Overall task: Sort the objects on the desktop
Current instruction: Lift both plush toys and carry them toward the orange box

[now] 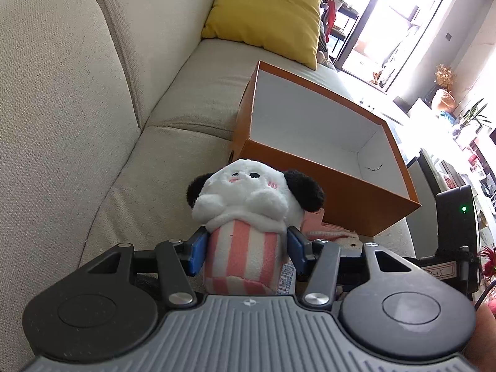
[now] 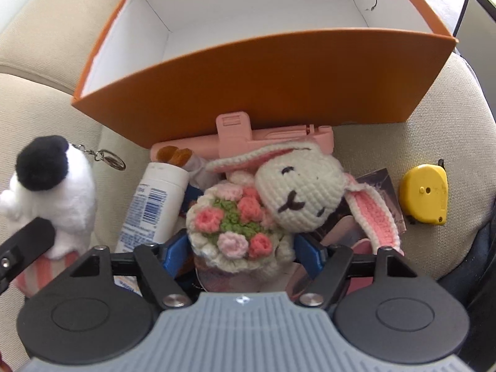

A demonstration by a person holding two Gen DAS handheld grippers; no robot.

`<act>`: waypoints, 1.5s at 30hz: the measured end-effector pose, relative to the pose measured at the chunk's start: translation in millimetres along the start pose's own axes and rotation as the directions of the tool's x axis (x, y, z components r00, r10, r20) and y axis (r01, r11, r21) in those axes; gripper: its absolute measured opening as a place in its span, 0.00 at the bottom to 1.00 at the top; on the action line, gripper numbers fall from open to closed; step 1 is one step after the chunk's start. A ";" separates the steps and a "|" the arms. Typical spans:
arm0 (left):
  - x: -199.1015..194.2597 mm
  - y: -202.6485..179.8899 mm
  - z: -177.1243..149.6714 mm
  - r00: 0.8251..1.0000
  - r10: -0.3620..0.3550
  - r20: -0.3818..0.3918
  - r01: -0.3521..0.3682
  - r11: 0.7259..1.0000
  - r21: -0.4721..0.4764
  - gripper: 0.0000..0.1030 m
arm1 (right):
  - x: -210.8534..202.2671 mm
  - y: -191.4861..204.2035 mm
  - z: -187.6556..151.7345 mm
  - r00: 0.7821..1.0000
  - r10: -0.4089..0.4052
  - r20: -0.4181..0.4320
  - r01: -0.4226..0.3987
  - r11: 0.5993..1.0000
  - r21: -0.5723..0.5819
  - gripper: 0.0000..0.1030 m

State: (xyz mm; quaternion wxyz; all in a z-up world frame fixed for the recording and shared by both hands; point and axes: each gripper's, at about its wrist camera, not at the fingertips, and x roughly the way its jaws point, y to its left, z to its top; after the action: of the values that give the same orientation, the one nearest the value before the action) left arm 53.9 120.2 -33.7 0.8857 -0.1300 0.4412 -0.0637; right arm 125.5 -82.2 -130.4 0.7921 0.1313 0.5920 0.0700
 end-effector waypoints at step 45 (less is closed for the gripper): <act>22.6 -84.4 107.3 0.993 0.010 0.121 -0.043 0.962 0.271 0.60 | -137.8 9.6 89.2 0.930 0.264 0.254 0.058 0.580 -0.812 0.44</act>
State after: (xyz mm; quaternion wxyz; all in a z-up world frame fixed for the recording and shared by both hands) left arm 153.3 52.9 35.1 0.9205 -0.0042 0.3766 -0.1043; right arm 171.4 -120.9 22.7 0.8502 -0.1981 0.3361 0.3534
